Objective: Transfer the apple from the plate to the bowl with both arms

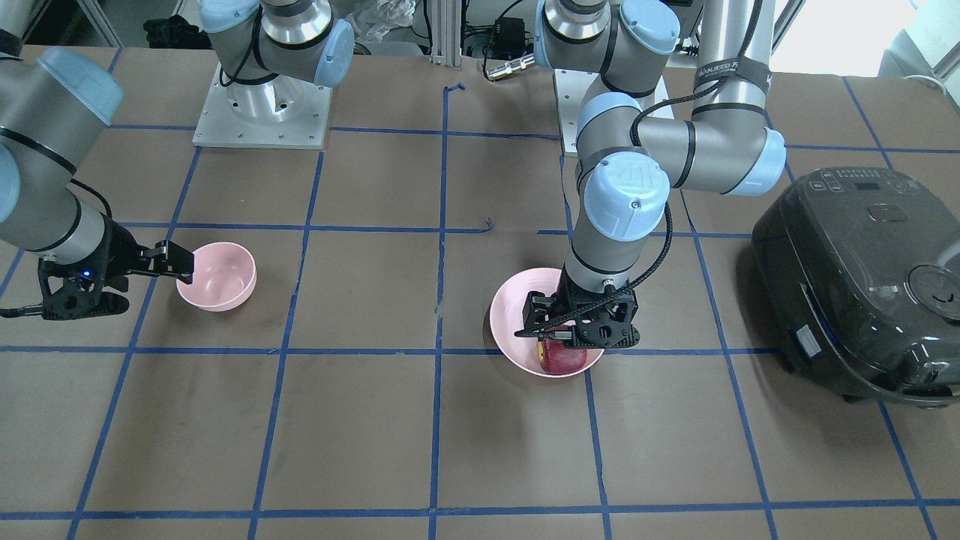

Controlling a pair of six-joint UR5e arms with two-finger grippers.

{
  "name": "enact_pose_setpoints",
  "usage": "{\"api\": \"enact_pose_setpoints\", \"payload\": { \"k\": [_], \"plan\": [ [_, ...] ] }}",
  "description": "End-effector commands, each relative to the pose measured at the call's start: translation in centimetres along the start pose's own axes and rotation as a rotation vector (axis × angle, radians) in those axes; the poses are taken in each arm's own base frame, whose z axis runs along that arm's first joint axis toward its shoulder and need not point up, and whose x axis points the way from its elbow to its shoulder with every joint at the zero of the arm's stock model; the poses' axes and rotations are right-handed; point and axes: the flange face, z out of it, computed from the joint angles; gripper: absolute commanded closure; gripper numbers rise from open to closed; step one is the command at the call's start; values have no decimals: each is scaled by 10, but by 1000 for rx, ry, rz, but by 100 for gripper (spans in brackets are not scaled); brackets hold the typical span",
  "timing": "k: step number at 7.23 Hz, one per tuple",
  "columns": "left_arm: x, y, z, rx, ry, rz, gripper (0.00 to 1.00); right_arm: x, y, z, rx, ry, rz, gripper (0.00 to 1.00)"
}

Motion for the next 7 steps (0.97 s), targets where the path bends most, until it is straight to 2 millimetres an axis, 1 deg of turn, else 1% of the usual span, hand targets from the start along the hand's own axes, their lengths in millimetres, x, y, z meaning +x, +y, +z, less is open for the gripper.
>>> {"api": "enact_pose_setpoints", "payload": {
  "k": [1,2,3,4,5,6,7],
  "plan": [
    [2,-5,19,7,0,0,8,4,-6,42,-65,-31,9,0],
    [2,-6,27,-5,-1,2,8,2,-1,55,-96,-44,10,5],
    [3,-6,33,-15,-2,3,8,-3,9,72,-130,-62,14,12],
    [3,-6,41,-27,-4,1,6,-6,14,79,-146,-69,14,20],
    [3,-6,47,-40,-6,2,1,-6,14,79,-146,-69,9,51],
    [3,-6,53,-49,-8,3,0,-6,14,80,-149,-70,3,85],
    [3,-6,57,-55,-9,10,0,-6,14,79,-149,-69,12,100]
  ]
}}
